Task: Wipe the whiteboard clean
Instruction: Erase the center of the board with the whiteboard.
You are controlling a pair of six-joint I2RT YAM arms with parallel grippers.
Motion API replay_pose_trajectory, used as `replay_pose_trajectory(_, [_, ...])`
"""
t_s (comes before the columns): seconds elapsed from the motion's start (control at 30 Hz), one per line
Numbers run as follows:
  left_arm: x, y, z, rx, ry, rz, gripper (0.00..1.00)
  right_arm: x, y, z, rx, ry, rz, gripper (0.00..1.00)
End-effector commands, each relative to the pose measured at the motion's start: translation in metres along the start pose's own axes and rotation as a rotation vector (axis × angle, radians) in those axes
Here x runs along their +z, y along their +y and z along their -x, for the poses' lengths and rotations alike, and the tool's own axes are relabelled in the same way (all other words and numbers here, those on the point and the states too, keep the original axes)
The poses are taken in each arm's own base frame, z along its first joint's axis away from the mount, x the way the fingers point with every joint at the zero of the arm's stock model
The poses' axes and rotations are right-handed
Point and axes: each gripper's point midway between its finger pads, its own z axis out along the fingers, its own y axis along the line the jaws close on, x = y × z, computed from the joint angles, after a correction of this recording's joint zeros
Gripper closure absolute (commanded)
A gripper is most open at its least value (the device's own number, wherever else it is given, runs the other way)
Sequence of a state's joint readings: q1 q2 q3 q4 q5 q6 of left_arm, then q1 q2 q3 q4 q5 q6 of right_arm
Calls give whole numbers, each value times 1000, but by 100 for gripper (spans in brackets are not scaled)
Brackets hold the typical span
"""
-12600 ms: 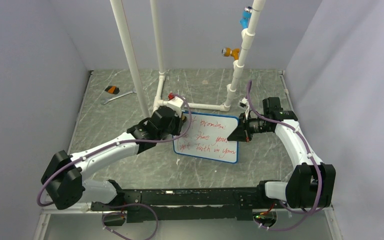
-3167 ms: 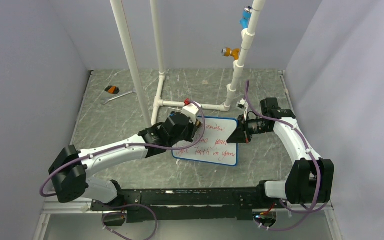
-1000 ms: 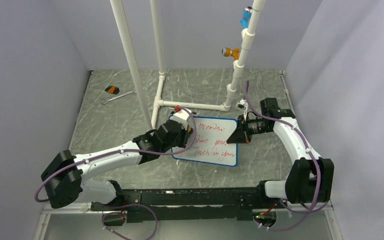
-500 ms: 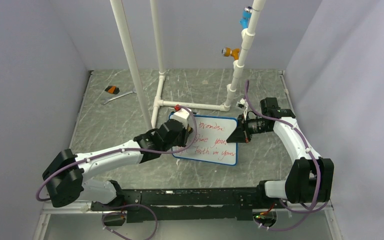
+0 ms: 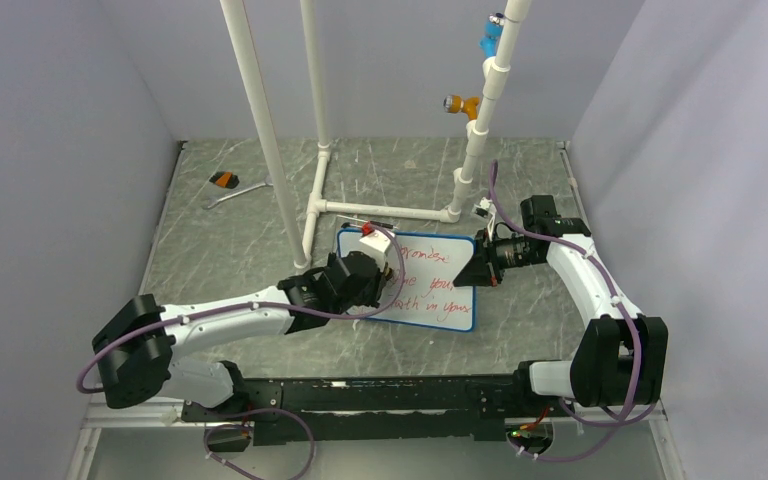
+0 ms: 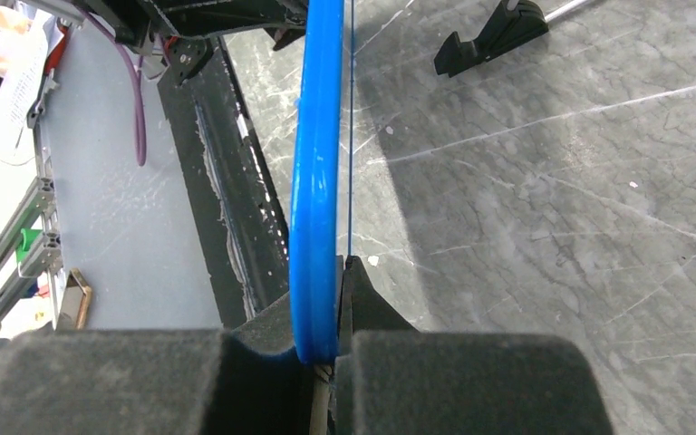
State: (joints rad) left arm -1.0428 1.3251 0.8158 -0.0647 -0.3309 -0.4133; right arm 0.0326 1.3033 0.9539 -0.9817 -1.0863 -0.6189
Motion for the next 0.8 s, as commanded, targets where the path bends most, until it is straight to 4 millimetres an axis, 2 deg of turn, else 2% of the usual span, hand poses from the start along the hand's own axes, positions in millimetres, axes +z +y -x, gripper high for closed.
replay_pose_trajectory(0.0, [1,-5,16,-9,-40,7,100,-1,5,7,-71,-2,14,100])
replay_pose_trajectory(0.23, [-4,34,52,-22,-108,65,100,-1,6,8,-78,-6,12,100])
replay_pose_trajectory(0.3, [-7,38,61,-22,-125,70,100,-1,6,8,-79,-6,12,100])
replay_pose_trajectory(0.43, [-5,24,65,-15,-119,15,100,-1,5,8,-76,-6,13,100])
replay_pose_trajectory(0.67, [1,-31,45,20,-80,-90,100,-1,5,8,-71,-4,13,100])
replay_pose_trajectory(0.77, [7,-26,38,10,-75,-61,100,-1,5,8,-73,-3,14,100])
